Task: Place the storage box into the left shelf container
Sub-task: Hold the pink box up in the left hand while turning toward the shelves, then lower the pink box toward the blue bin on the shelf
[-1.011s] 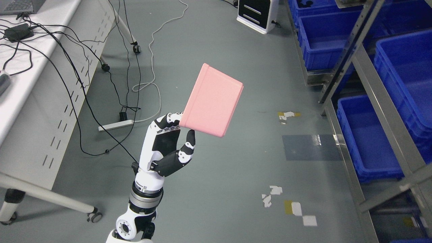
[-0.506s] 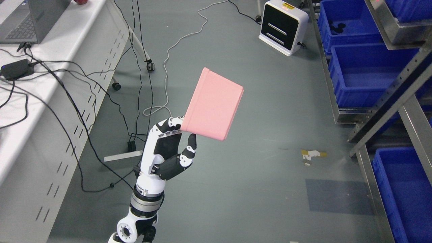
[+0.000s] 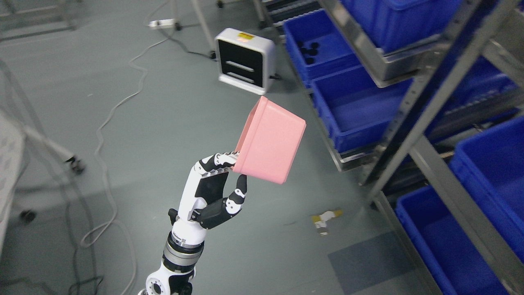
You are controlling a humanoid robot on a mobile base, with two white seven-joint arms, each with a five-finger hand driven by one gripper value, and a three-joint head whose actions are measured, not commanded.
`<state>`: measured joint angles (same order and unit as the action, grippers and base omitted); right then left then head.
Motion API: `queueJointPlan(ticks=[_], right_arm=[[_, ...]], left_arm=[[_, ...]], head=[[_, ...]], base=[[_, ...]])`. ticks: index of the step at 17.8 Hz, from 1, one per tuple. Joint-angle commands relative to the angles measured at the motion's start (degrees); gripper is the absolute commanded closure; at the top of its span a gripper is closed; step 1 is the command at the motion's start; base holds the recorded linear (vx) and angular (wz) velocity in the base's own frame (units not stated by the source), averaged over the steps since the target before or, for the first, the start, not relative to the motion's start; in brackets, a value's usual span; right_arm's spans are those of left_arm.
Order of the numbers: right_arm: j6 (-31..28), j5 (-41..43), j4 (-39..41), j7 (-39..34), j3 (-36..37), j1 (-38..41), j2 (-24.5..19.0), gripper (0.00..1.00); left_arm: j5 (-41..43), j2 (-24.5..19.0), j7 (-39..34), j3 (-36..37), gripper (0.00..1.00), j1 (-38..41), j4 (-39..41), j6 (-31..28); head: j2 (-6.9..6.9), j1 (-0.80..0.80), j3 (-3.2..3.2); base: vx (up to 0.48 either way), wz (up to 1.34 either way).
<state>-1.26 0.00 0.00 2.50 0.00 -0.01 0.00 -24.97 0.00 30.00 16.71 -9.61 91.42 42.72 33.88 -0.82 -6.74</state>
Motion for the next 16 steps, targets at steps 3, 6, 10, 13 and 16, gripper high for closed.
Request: queueJointPlan(ticks=[3,6,10,13,16], right_arm=[[0.0,-0.1,1.0,0.0,0.3,0.5,1.0,0.00],[0.0,-0.1,1.0,0.0,0.3,0.5,1.0,0.00],[0.0,-0.1,1.0,0.0,0.3,0.5,1.0,0.00],[0.0,-0.1,1.0,0.0,0.3,0.5,1.0,0.00],[0.0,-0.1,1.0,0.0,0.3,0.5,1.0,0.00]], left_arm=[[0.3,-1.0,3.2,5.3,0.97,7.4,-0.3,0.0],[0.4,-1.0,6.8,6.0,0.96,12.0,-0.3,0.5],[0.4,-1.3,7.1,3.6,0.96,17.0,-0.3,2.3],[0.8,-1.3,7.1,-3.5,0.96,16.3,-1.3,2.3],[5.6,-4.8,7.1,-13.4,0.96,11.0,-5.4,2.3]], head=[[0.00,0.00,0.00],[0.00,0.00,0.00],[0.00,0.00,0.00],[0.00,0.00,0.00],[0.00,0.00,0.00]], base=[[0.452,-1.45],[0.322,-1.36],[0.243,-1.26],[0.142,-1.08],[0.097,-0.90]])
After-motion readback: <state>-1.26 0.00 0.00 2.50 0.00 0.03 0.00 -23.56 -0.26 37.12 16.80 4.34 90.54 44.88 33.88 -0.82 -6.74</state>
